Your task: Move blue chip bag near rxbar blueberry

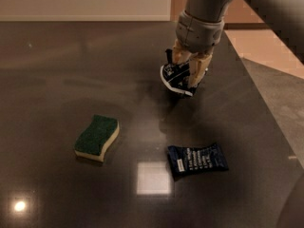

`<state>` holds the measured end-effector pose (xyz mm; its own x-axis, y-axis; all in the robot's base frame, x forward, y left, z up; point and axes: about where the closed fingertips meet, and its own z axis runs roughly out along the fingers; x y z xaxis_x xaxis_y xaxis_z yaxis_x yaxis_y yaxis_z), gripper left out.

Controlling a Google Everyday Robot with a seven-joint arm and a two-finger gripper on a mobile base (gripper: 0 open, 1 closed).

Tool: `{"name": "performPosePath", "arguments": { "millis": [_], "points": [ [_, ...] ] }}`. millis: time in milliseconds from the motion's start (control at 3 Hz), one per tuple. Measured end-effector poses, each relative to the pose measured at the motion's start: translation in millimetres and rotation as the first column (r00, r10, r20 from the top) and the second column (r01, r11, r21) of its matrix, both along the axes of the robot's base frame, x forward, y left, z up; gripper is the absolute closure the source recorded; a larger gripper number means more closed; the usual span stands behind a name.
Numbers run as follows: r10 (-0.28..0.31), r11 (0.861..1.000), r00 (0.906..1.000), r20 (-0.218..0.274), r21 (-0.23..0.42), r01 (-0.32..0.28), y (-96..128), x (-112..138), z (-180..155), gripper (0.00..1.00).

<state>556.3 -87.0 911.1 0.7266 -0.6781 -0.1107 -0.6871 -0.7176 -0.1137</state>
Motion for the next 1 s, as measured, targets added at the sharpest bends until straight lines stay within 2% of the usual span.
{"name": "performPosePath", "arguments": {
  "millis": [333,1000],
  "points": [
    [-0.013,1.0,0.9996,-0.026,-0.008,0.013,-12,-22,-1,0.82],
    [-0.03,0.999,0.9978,-0.06,0.042,0.032,-29,-49,5,0.35]
  ]
}}
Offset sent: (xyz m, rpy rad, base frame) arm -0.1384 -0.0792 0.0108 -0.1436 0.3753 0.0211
